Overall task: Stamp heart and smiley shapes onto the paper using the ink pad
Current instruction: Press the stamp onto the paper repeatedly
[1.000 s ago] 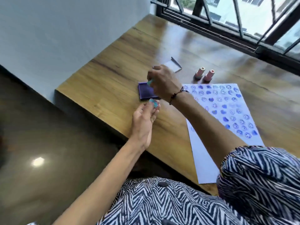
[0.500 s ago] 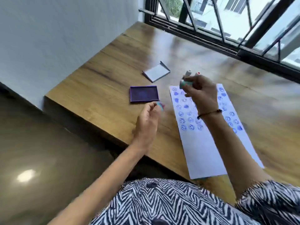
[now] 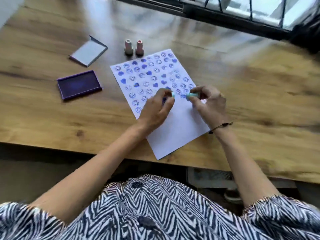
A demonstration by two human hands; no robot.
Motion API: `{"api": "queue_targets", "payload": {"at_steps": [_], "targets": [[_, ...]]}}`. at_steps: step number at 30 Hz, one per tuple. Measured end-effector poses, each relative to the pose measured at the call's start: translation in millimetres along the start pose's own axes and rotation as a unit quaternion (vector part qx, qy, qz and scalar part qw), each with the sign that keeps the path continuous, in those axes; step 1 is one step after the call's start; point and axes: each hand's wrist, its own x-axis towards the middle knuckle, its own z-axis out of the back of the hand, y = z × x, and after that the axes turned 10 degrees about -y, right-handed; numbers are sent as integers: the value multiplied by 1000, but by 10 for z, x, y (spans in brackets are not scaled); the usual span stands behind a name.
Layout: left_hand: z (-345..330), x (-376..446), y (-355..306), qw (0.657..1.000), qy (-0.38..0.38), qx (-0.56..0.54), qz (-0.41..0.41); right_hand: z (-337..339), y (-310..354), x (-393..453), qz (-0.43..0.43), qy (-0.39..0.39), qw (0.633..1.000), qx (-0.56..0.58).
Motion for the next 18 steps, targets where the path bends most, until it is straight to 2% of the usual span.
{"api": "queue_targets", "payload": {"at_steps": [2,5,10,13,15,17,18], "targets": [[0,-12,6,1000,-3,3,-7,-40,48,7,71,27,996,-46],[13,-7,22,1000,-12,-2,-12,-88,91,46,129,69,985,-89],[64,-5,33,999,-21,-31,29,-106,147,100,144,90,978,-118],[161,-37,-39,994,-52,-73,54,-109,408,197,131,46,988,-63],[218,-103,-36,996,-60,-44,38,-144,740,319,131,22,991,-14],[235,-155,-54,998,-38,-3,43,-296,1182,434,174,39,984,28],[244,-168,-67,998,-33,10,46,-471,1406,460,204,81,975,28]]}}
